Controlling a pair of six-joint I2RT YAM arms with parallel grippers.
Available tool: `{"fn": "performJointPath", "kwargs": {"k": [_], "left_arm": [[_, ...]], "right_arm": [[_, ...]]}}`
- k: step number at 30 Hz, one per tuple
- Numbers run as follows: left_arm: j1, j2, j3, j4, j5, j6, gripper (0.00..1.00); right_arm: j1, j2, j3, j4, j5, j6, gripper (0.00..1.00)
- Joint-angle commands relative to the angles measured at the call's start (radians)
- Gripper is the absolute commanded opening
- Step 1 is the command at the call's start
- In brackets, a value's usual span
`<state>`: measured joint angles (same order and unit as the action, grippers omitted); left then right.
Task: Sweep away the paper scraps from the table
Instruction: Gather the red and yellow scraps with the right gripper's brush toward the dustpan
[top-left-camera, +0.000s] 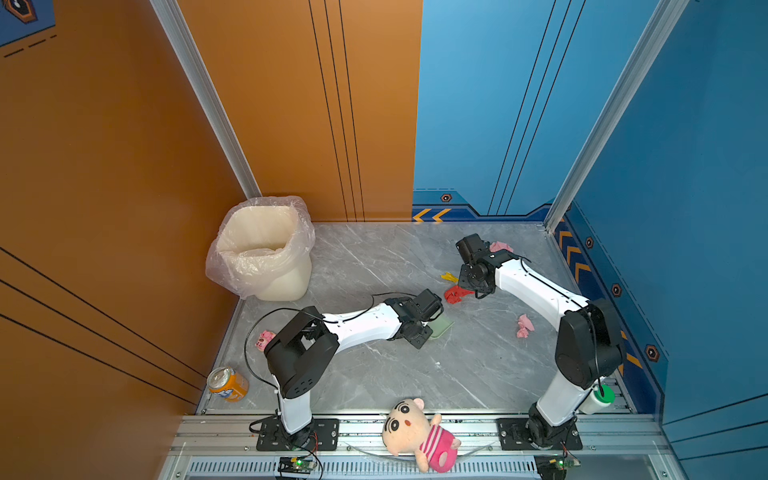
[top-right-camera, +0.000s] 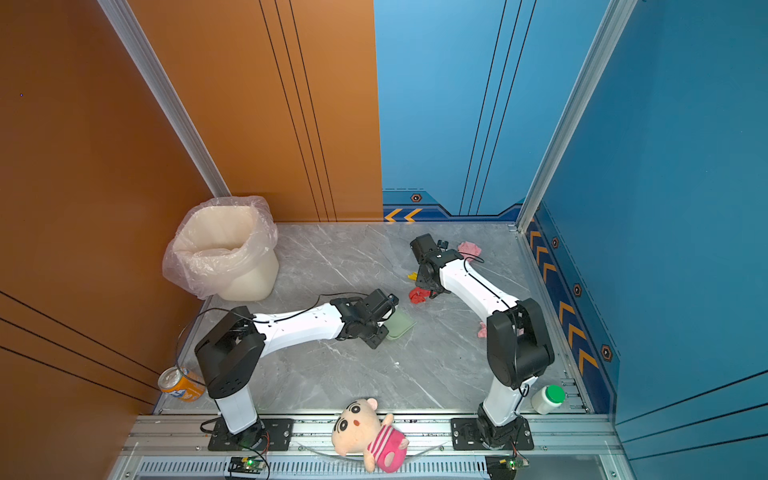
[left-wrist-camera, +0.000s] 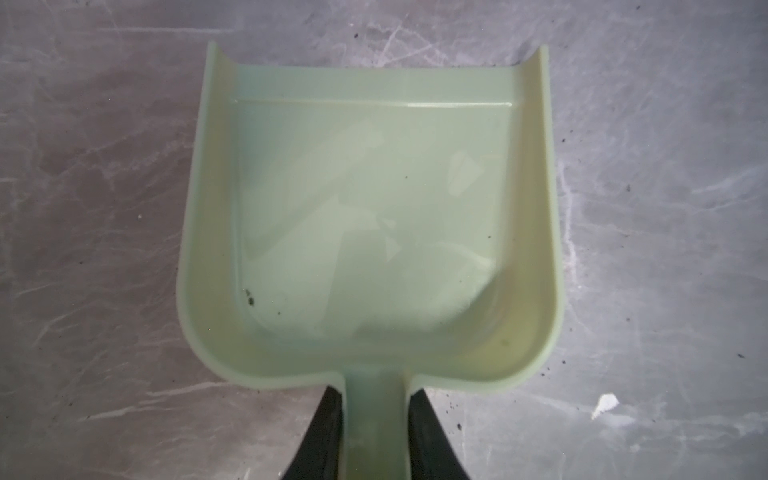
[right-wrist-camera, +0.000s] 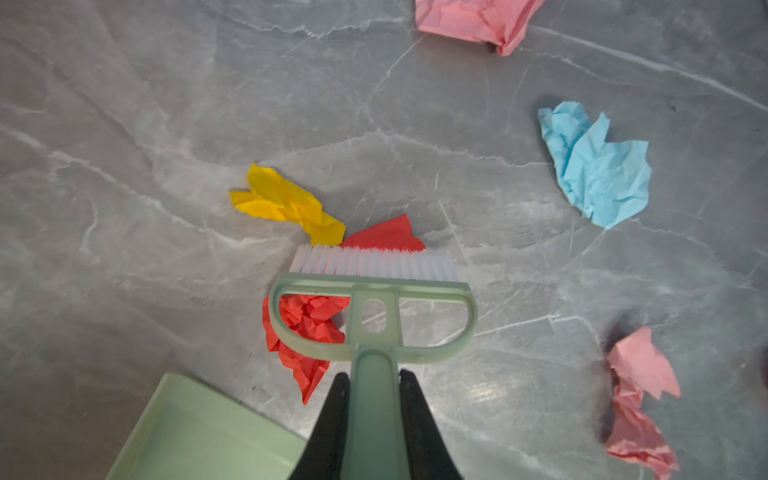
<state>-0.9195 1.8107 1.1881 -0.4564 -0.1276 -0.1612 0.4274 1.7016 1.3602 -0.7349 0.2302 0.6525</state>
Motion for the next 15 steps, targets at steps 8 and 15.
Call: {"fn": "performJointPath", "kwargs": {"k": [8, 15], "left_arm": [[0.001, 0.013, 0.016, 0.021, -0.003, 0.005, 0.17], [0.000, 0.007, 0.010, 0.025, -0.002, -0.003, 0.16]], "right_arm": [[-0.073, -0.091, 0.041, 0.075, -0.061, -0.048, 0.00], [-0.066, 0.128, 0.235, 0.064, -0.040, -0.248, 0.00]]}}
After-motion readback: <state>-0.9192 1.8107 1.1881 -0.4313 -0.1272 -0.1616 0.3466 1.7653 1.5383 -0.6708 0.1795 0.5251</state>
